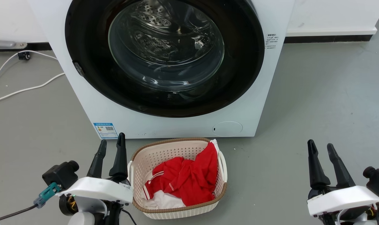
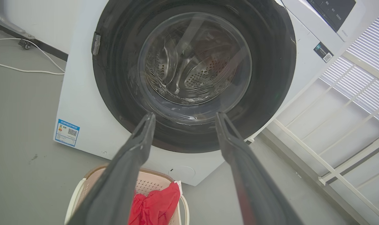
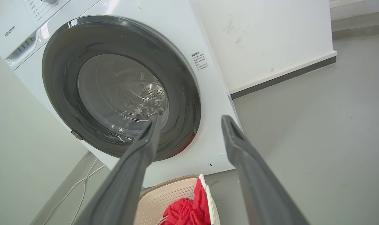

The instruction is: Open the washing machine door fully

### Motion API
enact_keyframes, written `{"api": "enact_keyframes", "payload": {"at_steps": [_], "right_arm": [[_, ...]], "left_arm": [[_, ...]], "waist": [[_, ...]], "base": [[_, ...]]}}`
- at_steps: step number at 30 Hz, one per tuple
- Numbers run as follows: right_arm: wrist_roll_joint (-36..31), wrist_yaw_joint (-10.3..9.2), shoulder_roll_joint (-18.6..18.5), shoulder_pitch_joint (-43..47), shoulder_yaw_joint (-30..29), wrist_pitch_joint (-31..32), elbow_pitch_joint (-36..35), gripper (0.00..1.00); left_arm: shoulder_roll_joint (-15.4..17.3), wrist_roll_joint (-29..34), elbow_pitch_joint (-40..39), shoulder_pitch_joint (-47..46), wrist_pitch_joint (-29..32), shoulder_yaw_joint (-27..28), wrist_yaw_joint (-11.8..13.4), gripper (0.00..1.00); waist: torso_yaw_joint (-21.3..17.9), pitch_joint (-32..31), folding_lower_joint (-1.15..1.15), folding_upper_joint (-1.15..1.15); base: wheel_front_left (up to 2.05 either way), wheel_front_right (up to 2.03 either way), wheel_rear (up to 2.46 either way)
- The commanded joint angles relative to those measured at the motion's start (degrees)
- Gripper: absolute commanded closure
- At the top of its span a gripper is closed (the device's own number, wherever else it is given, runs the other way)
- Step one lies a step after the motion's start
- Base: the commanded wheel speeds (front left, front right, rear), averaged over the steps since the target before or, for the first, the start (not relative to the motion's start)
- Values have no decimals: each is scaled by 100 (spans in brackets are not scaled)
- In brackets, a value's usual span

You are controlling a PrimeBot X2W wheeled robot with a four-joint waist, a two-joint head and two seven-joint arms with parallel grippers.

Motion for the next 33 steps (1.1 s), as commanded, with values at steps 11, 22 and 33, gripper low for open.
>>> {"api": "enact_keyframes", "payload": {"at_steps": [11,22,33], "right_arm": [[-894,0,15,22,71,-189,-180,0],[-1590,0,21,76,161,-278,-211,0],[-2257,0,26,110,216,-347,-270,0]], "left_arm": [[11,894,-22,-136,-207,-90,78,0],[25,1615,9,-156,-359,-196,146,0],[52,2233,24,-146,-497,-295,228,0]], "waist": [[10,9,0,0],[24,16,0,0],[41,12,0,0]], "base": [[0,0,0],[0,0,0],[0,0,0]]}}
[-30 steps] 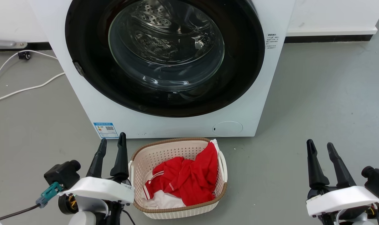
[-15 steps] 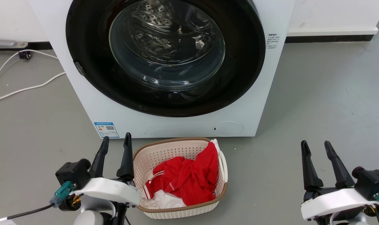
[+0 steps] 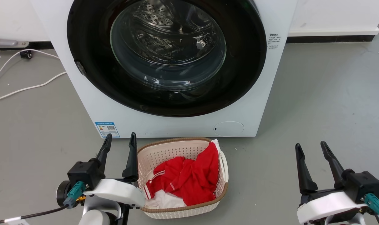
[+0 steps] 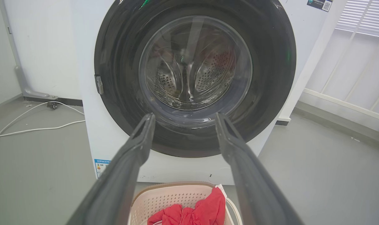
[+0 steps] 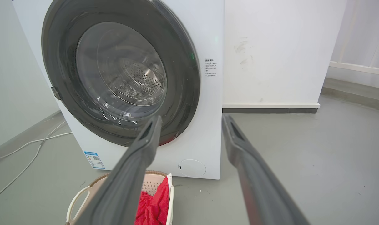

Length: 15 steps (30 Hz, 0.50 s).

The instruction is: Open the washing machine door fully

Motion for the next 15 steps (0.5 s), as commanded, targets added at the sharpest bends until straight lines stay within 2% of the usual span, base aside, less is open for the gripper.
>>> {"api": "enact_keyframes", "payload": {"at_steps": [1,15], "right_arm": [[-164,-2,19,-6,20,-41,-73,0],[-828,-2,26,71,59,-117,-101,0]], "left_arm": [[34,152,-19,-96,-53,-20,35,0],[46,780,3,-101,-211,-123,125,0]], "waist": [[1,0,0,0],[9,9,0,0]], "base": [[0,0,0],[0,0,0]]}}
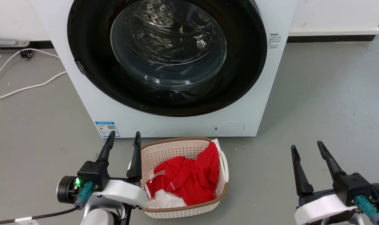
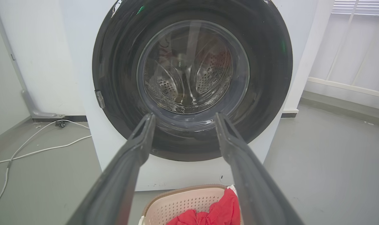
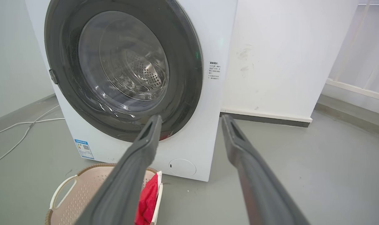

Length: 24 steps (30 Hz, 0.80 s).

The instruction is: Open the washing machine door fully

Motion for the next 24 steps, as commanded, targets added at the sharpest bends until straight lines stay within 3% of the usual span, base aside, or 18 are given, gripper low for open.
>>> {"api": "enact_keyframes", "payload": {"at_steps": [1,16,24], "right_arm": [[-150,-2,24,53,21,-42,-59,0],[-381,-3,30,78,-7,-146,-11,0],[-225,-3,30,53,-26,-130,53,0]], "left_arm": [[25,125,-14,-54,-55,-20,38,0],[-10,593,13,51,-202,-37,151,0],[-23,495,14,100,-200,8,158,0]], "waist": [[-2,1,0,0],[33,16,0,0],[36,9,0,0]], "base": [[0,0,0],[0,0,0],[0,0,0]]}}
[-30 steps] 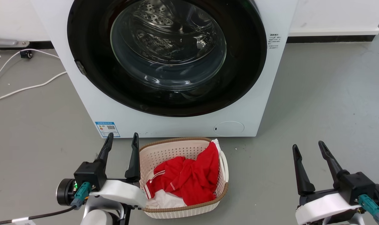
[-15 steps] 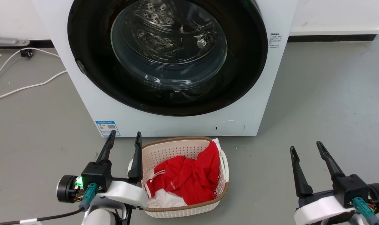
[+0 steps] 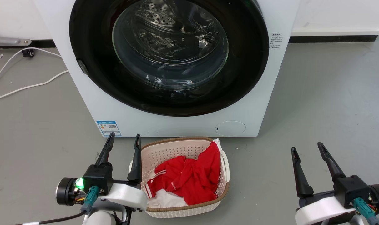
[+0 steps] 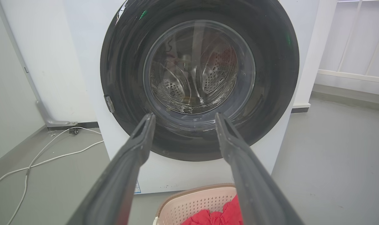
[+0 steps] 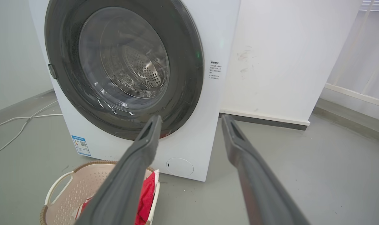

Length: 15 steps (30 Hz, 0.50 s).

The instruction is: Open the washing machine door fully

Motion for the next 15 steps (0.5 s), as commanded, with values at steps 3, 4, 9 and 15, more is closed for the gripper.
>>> {"api": "enact_keyframes", "payload": {"at_steps": [3,4,9,15], "right_arm": [[59,-4,25,3,-4,-16,20,0],[64,-4,25,-1,-3,-17,25,0],[93,-4,25,-16,-2,-28,49,0],[159,-4,25,-18,0,-28,82,68]], "left_arm": [[-6,-10,-4,27,-41,12,-15,0],[-6,-6,-4,24,-40,14,-19,0],[-10,20,9,27,-35,30,-23,0],[-13,37,18,39,-35,42,-28,0]], "waist": [[-1,8,0,0],[0,8,0,0],[-4,4,0,0],[-4,0,0,0]], "base": [[0,0,0],[0,0,0],[0,0,0],[0,0,0]]}}
